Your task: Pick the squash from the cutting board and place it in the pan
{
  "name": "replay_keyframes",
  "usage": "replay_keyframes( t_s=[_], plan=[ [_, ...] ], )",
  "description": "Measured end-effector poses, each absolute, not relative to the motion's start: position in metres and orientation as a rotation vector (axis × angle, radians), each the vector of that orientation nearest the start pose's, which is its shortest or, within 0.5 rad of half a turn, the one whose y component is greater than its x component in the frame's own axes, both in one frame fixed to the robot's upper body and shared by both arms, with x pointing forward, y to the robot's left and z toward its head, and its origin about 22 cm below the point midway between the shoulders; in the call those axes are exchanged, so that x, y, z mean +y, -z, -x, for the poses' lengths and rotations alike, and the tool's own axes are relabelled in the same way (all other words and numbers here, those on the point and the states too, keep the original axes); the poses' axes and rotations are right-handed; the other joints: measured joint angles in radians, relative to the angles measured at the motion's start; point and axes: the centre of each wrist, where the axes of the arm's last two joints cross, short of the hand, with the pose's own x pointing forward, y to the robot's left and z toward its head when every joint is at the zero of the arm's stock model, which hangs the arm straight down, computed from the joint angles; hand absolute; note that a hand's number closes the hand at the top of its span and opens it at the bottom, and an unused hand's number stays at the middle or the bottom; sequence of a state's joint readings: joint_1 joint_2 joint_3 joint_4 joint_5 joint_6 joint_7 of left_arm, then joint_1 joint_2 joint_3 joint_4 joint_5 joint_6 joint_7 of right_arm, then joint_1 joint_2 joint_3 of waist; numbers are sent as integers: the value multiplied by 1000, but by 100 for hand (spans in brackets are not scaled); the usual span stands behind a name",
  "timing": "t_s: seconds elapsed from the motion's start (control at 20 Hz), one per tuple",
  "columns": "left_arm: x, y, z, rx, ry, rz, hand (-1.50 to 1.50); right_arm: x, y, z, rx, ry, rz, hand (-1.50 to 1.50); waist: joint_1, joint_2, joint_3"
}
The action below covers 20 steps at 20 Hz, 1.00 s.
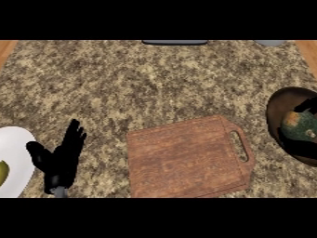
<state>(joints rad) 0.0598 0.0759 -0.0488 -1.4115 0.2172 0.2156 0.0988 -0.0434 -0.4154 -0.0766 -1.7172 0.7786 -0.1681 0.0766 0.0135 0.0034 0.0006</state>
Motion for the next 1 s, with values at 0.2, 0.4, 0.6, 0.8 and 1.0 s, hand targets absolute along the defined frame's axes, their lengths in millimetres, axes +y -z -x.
replay_keyframes(
  t_s=[0.2,0.4,0.6,0.8,1.0],
  plan=[
    [242,45,-223,-1233,-253,-60,0,-351,-70,-285,-1547,-662,1181,150,5,1,1],
    [237,41,-230,-1237,-245,-55,0,-378,-54,-318,-1538,-640,1162,150,14,4,1],
    [241,39,-229,-1238,-231,-43,0,-397,-42,-337,-1450,-653,1233,-150,29,10,2],
    [236,39,-232,-1250,-224,-38,0,-413,-26,-343,-1322,-726,1172,-150,42,16,3],
    [236,41,-233,-1246,-217,-38,0,-418,-18,-351,-1344,-734,1141,-150,44,18,4]
  ],
)
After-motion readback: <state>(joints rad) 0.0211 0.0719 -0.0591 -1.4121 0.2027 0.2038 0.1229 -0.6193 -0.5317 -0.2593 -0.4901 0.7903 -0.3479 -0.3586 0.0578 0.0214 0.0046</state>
